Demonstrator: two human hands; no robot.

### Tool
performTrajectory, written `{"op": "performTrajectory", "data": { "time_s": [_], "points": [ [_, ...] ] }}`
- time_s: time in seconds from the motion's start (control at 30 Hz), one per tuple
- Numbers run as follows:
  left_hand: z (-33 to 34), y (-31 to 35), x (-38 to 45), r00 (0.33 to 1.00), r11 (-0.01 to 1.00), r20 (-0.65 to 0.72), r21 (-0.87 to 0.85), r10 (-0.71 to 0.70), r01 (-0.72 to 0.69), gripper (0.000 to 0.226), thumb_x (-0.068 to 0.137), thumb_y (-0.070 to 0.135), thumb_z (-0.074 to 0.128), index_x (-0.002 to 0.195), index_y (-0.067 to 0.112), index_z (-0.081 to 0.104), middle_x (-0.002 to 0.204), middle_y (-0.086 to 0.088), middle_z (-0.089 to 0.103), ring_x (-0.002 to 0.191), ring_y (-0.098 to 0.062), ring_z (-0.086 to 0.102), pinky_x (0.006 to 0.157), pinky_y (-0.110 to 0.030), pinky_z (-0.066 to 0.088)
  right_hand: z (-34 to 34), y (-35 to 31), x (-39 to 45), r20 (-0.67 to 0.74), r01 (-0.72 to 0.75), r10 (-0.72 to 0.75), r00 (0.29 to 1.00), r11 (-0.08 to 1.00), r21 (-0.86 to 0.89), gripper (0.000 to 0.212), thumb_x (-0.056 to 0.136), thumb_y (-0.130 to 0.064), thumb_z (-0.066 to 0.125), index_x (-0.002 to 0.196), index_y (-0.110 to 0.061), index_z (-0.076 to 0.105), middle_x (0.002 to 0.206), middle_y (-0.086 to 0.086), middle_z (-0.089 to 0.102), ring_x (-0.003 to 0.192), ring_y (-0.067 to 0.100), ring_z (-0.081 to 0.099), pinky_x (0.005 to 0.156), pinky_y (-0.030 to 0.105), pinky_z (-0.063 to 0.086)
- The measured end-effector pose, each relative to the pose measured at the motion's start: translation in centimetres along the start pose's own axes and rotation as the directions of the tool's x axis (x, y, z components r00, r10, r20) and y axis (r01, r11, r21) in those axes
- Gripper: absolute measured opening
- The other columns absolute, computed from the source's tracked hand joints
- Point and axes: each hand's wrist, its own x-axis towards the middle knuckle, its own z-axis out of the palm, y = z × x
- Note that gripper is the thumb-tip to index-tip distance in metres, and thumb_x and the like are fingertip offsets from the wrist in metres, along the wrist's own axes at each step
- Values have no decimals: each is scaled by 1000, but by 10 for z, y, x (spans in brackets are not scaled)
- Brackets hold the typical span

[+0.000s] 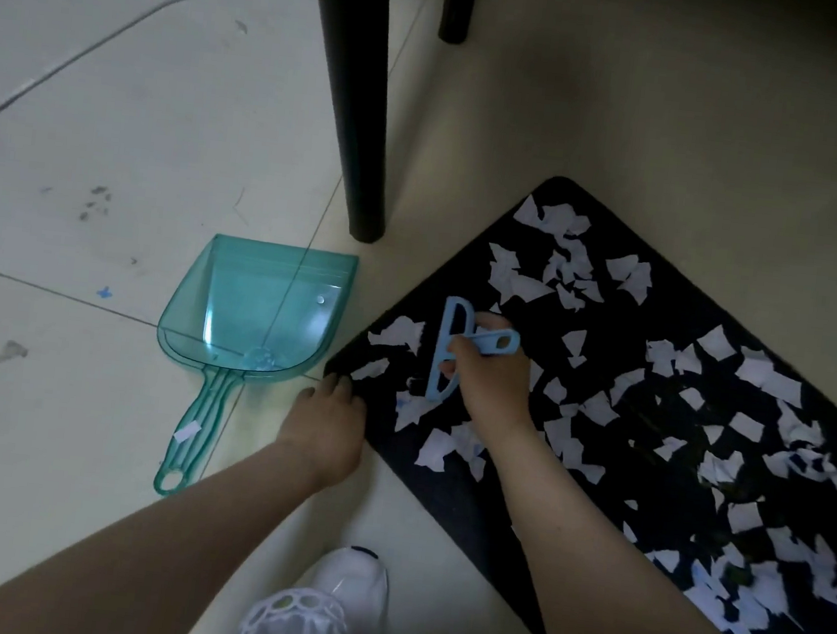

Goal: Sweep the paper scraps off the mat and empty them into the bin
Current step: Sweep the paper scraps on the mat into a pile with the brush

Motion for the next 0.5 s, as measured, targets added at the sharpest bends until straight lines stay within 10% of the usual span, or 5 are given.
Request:
{"op": "performTrajectory", "data": {
  "time_s": [0.3,0.5],
  "points": [
    [-2,6,16,978,984,206,176,-15,-22,58,91,20,37,148,15,29,152,-14,27,142,-29,23,114,-49,21,38,14,2,152,72,-28,988,953,-293,37,93,-26,55,84,8,67,77,10,71,62,10,64,55,16,50],
    [-1,-5,15,970,986,243,157,14,-54,62,94,16,37,153,19,17,158,-10,14,146,-25,19,114,-49,21,46,19,5,230,180,-78,970,868,-464,44,94,-28,50,70,7,62,77,17,70,70,27,67,61,35,55]
  ]
}}
